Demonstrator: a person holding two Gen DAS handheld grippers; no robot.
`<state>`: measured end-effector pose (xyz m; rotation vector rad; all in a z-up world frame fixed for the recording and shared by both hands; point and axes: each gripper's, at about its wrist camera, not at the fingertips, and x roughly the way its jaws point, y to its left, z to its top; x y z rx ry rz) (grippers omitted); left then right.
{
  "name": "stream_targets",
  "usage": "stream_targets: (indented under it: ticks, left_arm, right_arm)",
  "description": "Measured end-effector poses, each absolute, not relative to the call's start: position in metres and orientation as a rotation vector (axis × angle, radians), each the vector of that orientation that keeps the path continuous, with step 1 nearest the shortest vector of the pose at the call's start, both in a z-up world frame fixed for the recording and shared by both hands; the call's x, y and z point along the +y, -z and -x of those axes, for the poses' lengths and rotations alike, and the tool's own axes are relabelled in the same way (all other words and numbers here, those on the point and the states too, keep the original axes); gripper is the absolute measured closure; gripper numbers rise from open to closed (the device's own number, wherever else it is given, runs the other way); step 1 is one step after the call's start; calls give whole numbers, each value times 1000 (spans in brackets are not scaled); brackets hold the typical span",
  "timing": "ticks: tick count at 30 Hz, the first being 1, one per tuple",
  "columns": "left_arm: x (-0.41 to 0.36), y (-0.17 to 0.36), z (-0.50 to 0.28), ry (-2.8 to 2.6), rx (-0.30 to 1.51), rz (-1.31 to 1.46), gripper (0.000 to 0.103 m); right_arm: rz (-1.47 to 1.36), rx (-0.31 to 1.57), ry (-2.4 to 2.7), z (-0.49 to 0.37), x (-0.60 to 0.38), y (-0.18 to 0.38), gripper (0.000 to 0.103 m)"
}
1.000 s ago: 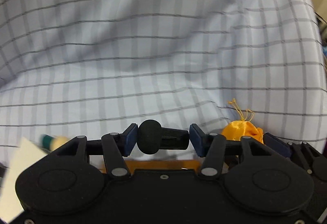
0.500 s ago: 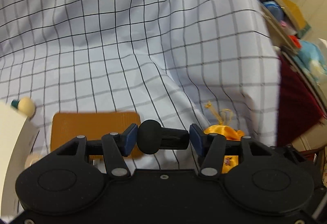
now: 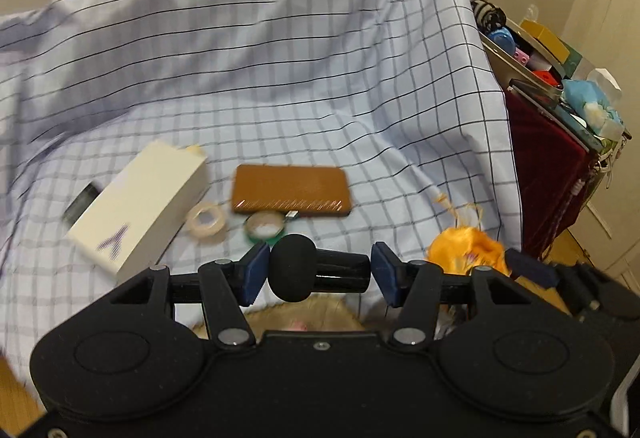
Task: Organize soft objects
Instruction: 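Carry the black item in the left gripper toward the basket while the right carries the pouch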
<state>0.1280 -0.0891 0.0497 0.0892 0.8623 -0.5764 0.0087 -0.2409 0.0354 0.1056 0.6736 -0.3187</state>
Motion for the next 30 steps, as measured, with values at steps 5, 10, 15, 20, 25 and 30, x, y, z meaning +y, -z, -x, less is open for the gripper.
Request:
stream_targets:
  ticks: [5, 10, 15, 20, 25, 30]
  left_arm:
    - [-53, -48, -95, 497, 824, -57, 50]
    - [-26, -35, -69, 421, 814, -11, 50]
    - [-10, -12, -55, 386, 858, 46, 50]
    - [-4, 7, -44, 342, 883, 57, 50]
    - [4, 17, -34, 306, 889, 63, 49]
    - [9, 22, -28, 299, 889, 76, 39]
  right_arm:
    - [-158, 629, 299, 17, -229, -49, 31]
    - [-198, 585, 270, 40, -220, -62, 31]
    - [-222, 575, 251, 52, -208, -67, 31]
    - [-226, 593, 234, 57, -196, -60, 31]
    - [-214, 611, 209, 58, -185, -54, 31]
    - [-206, 628, 192, 58, -179, -50, 31]
